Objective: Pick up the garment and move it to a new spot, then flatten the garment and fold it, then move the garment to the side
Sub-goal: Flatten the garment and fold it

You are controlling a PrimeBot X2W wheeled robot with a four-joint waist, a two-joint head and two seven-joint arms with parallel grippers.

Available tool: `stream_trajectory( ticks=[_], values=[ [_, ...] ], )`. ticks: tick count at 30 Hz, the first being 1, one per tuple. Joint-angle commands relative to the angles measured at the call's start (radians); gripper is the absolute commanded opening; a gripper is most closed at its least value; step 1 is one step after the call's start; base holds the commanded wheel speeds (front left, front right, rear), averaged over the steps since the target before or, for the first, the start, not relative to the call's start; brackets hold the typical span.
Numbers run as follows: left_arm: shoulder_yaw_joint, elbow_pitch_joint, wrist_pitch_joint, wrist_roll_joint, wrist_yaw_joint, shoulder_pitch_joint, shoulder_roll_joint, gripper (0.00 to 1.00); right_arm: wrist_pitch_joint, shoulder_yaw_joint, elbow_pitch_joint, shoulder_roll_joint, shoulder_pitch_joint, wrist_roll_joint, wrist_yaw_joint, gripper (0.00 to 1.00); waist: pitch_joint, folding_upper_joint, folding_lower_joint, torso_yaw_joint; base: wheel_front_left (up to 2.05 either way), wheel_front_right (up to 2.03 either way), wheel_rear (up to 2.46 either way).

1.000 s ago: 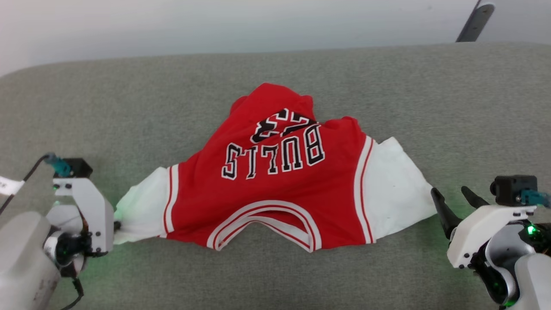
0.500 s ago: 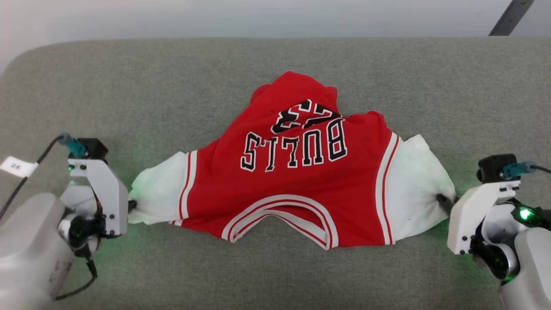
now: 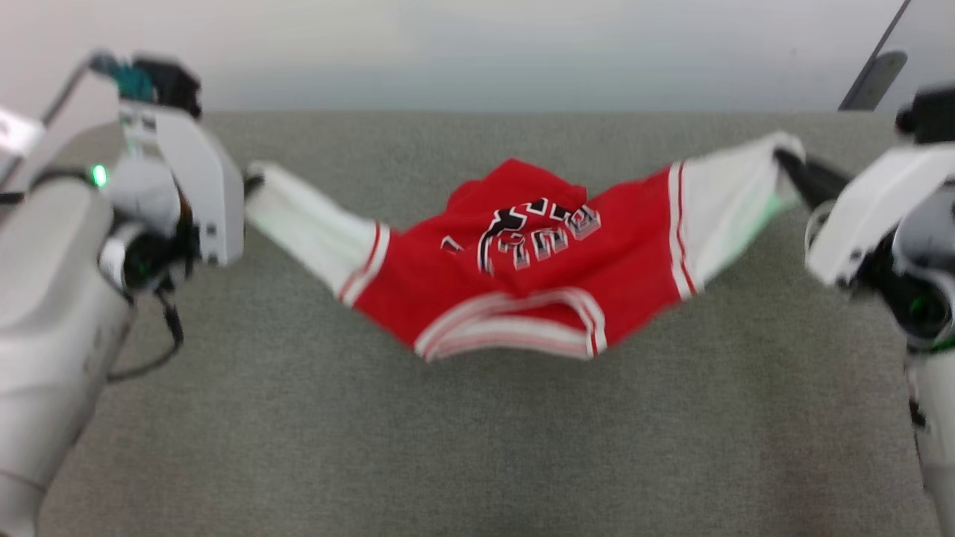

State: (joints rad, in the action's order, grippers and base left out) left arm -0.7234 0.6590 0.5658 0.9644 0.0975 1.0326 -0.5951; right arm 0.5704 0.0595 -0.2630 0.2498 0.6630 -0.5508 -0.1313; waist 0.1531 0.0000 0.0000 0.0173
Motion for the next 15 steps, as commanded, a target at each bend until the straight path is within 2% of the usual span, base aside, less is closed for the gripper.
stream_trajectory(
  ticks=[1,8,15],
  values=[
    [0.007,-0.010,-0.012,-0.015,-0.001,0.030,0.002,0.00,-0.009,0.005,0.007,0.001,0.029,-0.009,0.001,0.00,-0.041,0.0000,0.0000,0.010,0.00,0.00,0.00],
    [0.040,-0.013,-0.077,-0.048,-0.025,0.179,0.027,0.00,-0.091,0.009,-0.021,-0.027,0.205,-0.040,0.001,0.00,-0.089,0.0000,0.0000,0.013,0.00,0.00,0.00],
    [0.063,0.046,-0.170,-0.083,-0.034,0.306,0.056,0.00,-0.204,0.005,-0.129,-0.043,0.354,-0.029,0.001,0.00,-0.112,0.0000,0.0000,0.014,0.00,0.00,0.00]
  ],
)
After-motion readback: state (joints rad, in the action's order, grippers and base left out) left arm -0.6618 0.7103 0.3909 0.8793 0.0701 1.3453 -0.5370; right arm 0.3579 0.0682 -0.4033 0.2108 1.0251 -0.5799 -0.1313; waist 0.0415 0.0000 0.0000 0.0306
